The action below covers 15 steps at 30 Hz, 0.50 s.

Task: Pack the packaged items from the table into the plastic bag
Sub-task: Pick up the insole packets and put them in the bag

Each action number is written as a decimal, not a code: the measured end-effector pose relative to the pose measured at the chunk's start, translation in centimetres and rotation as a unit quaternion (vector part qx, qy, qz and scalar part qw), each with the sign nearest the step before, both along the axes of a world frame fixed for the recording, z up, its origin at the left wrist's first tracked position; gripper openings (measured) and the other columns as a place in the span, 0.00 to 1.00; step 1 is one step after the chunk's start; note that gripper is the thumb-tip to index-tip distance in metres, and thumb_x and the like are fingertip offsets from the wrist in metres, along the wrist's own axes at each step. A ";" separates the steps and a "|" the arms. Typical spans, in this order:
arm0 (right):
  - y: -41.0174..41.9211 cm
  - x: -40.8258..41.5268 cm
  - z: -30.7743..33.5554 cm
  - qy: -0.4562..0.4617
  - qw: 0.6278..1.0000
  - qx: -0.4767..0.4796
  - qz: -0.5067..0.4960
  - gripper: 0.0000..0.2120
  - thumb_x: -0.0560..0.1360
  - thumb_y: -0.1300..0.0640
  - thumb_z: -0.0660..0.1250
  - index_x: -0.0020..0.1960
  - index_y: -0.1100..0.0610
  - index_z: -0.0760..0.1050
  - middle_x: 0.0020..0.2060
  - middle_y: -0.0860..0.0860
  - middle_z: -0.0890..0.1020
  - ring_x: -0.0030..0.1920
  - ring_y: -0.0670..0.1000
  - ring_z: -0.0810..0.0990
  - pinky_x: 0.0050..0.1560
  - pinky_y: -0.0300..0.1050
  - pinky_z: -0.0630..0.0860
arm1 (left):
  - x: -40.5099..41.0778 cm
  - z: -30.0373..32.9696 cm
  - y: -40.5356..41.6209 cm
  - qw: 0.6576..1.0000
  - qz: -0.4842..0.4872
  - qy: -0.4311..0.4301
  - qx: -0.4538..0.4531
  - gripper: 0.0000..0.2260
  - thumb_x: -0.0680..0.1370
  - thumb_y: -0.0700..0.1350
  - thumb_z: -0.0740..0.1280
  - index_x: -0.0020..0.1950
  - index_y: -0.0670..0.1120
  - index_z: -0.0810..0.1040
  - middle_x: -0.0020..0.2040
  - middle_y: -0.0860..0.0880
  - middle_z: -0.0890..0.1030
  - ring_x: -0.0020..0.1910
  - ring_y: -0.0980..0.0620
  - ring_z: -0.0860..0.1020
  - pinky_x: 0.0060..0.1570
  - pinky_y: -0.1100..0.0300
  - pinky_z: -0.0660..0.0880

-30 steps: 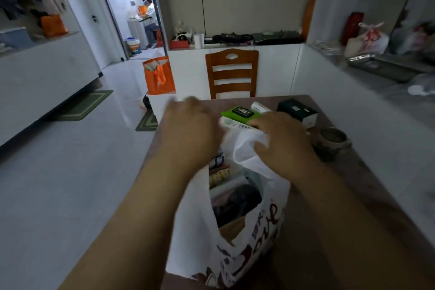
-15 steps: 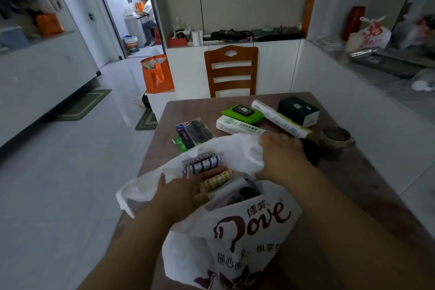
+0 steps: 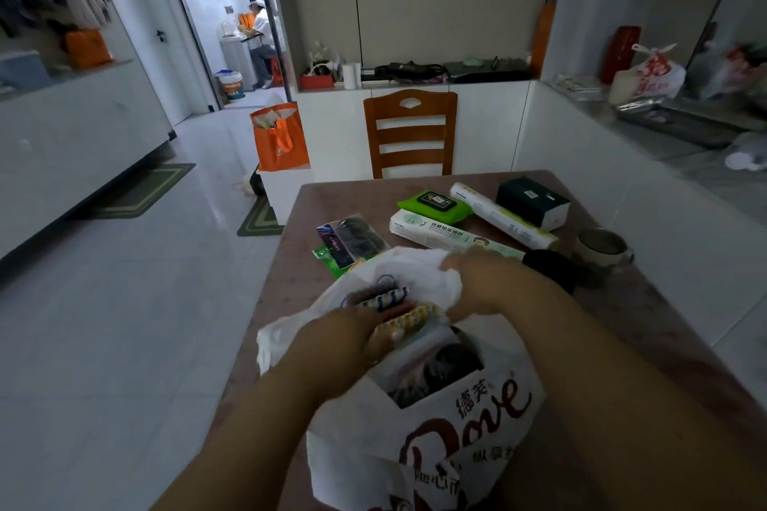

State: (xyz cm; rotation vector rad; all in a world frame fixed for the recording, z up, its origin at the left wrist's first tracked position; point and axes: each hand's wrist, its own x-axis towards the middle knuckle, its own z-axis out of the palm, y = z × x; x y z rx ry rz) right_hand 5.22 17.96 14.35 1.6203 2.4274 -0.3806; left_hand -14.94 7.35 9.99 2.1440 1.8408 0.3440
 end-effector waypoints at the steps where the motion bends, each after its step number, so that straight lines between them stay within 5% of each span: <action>1: 0.0 -0.4 1.2 0.020 1.000 0.018 0.008 0.43 0.61 0.38 0.75 0.72 0.46 0.63 0.68 0.53 0.71 0.65 0.57 0.71 0.64 0.56 0.71 | 0.3 1.4 0.6 1.000 -0.007 -0.007 -0.001 0.16 0.77 0.64 0.53 0.46 0.56 0.75 0.42 0.56 0.78 0.39 0.57 0.76 0.39 0.60 0.72; 5: 0.6 -1.3 5.3 0.068 0.997 0.027 0.033 0.28 0.73 0.45 0.69 0.69 0.52 0.68 0.62 0.53 0.77 0.58 0.54 0.77 0.53 0.45 0.74 | 0.6 6.6 3.9 1.000 -0.005 0.001 -0.013 0.15 0.80 0.59 0.55 0.48 0.53 0.76 0.42 0.53 0.80 0.43 0.53 0.78 0.48 0.57 0.75; 8: 3.1 -2.4 7.1 0.113 0.993 0.028 0.031 0.15 0.79 0.54 0.61 0.63 0.57 0.74 0.55 0.55 0.79 0.55 0.54 0.78 0.53 0.44 0.73 | 0.6 10.3 7.0 0.995 0.040 -0.088 -0.005 0.20 0.80 0.61 0.55 0.51 0.48 0.79 0.46 0.48 0.82 0.46 0.51 0.81 0.54 0.48 0.77; 12: 7.9 -4.5 7.0 0.135 0.990 0.014 0.024 0.15 0.80 0.51 0.57 0.60 0.57 0.76 0.35 0.45 0.73 0.35 0.44 0.73 0.33 0.37 0.65 | -0.1 12.1 11.1 0.977 0.142 -0.154 -0.034 0.17 0.81 0.53 0.58 0.57 0.42 0.77 0.54 0.40 0.82 0.50 0.43 0.82 0.55 0.48 0.78; 15: 11.4 -6.2 5.4 0.141 0.990 -0.012 -0.002 0.14 0.80 0.48 0.58 0.56 0.55 0.76 0.32 0.46 0.72 0.33 0.45 0.72 0.30 0.38 0.62 | -0.9 10.9 13.7 0.925 0.247 -0.281 -0.059 0.17 0.81 0.48 0.58 0.61 0.37 0.75 0.58 0.36 0.80 0.57 0.37 0.80 0.54 0.47 0.78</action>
